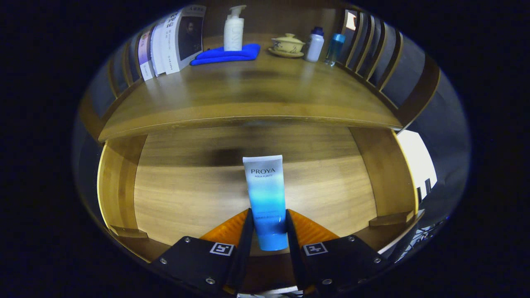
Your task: Pull open the drawer, take out the items inside it, and place them on the countertop above the cabinet.
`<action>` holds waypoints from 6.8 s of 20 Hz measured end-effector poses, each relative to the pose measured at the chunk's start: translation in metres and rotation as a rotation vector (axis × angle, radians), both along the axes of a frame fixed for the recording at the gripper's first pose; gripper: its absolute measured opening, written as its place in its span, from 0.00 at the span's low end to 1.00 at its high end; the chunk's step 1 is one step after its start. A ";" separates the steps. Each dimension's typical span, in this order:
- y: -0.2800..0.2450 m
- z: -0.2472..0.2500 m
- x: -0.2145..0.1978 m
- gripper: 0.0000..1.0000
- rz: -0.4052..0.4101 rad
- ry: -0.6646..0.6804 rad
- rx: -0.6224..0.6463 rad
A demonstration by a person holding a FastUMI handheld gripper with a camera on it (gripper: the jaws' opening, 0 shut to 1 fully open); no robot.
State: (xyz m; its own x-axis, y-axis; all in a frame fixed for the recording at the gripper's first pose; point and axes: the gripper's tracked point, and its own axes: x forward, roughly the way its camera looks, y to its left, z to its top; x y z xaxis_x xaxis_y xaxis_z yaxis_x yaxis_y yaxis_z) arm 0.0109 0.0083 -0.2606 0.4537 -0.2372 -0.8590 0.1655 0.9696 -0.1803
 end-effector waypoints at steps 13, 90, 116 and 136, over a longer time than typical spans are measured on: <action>0.019 0.077 0.019 0.46 0.129 -0.136 -0.086; 0.066 0.143 -0.103 0.95 0.340 -1.033 0.087; 0.024 0.033 -0.096 0.94 0.192 -0.870 0.026; 0.016 0.033 -0.004 0.95 0.262 -0.905 -0.048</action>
